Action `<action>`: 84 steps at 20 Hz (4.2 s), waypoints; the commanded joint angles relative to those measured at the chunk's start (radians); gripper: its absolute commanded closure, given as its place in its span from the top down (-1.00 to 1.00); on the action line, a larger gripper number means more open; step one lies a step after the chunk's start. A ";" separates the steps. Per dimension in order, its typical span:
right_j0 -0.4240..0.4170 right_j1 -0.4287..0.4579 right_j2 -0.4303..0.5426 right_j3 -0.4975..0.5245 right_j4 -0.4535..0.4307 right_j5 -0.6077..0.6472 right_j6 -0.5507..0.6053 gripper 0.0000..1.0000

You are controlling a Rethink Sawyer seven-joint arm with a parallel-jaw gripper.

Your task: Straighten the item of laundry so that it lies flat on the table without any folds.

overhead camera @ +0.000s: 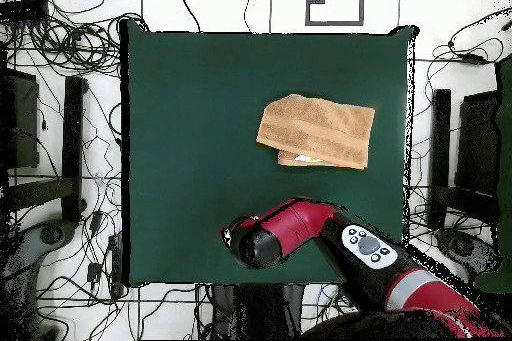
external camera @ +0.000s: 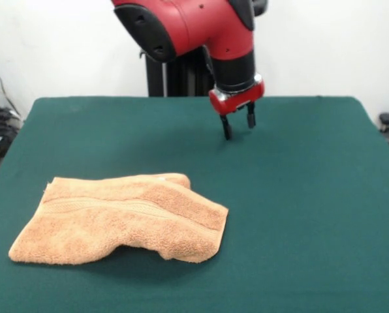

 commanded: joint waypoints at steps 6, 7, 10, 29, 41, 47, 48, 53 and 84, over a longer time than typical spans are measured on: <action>-0.210 0.118 0.242 0.030 -0.047 0.298 -0.645 1.00; -0.210 0.121 0.244 0.026 -0.047 0.303 -0.646 1.00; -0.211 0.127 0.246 0.017 -0.045 0.309 -0.644 1.00; -0.192 0.088 0.276 0.035 0.021 0.325 -0.648 1.00; -0.226 0.042 0.299 0.056 0.044 0.349 -0.645 1.00; -0.256 0.069 0.297 0.058 0.018 0.313 -0.643 1.00; -0.264 0.072 0.304 0.060 0.011 0.301 -0.652 1.00; -0.289 0.093 0.333 0.073 -0.011 0.245 -0.647 1.00; -0.257 0.132 0.337 0.050 -0.091 0.189 -0.490 1.00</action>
